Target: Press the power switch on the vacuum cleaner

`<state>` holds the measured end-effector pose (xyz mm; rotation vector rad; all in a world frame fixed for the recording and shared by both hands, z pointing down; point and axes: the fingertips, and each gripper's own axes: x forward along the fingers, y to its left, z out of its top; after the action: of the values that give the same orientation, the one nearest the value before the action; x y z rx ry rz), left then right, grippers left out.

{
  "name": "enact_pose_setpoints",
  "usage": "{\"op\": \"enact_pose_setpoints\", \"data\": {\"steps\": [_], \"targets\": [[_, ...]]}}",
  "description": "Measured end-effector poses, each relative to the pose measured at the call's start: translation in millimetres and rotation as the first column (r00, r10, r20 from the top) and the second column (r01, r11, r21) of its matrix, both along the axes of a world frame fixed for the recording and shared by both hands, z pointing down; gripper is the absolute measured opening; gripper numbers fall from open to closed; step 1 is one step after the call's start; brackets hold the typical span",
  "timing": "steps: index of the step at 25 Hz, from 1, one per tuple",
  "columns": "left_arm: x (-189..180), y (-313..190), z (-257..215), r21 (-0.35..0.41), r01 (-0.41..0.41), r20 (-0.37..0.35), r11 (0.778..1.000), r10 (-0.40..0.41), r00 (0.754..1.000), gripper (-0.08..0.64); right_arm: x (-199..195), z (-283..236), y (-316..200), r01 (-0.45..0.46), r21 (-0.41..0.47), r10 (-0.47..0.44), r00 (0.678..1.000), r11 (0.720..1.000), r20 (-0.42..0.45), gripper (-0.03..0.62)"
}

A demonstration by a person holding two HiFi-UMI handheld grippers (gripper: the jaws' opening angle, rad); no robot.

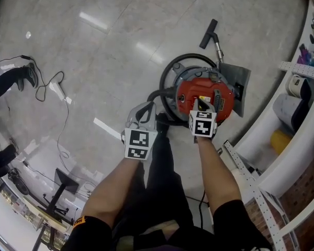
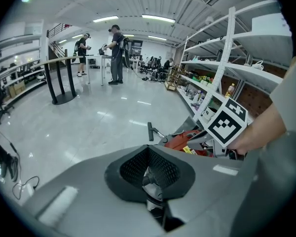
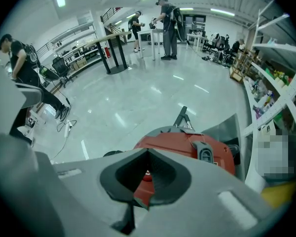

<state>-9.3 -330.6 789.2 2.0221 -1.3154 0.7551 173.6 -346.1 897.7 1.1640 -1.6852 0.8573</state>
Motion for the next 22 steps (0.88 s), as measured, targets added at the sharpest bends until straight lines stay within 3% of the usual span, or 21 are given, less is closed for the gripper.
{"op": "enact_pose_setpoints", "data": {"steps": [13,22], "targets": [[-18.5,39.8,-79.2,0.119,-0.005,-0.028,0.993,0.009,1.000,0.015,-28.5,-114.9,29.2,-0.057,0.200,0.045,0.997,0.978,0.064,-0.008],[-48.6,126.1,-149.6,0.196,0.035,-0.087,0.980,-0.019,0.996,0.015,-83.6,-219.9,114.8,-0.086,0.325,0.042,0.989,0.942,0.139,-0.008]]}}
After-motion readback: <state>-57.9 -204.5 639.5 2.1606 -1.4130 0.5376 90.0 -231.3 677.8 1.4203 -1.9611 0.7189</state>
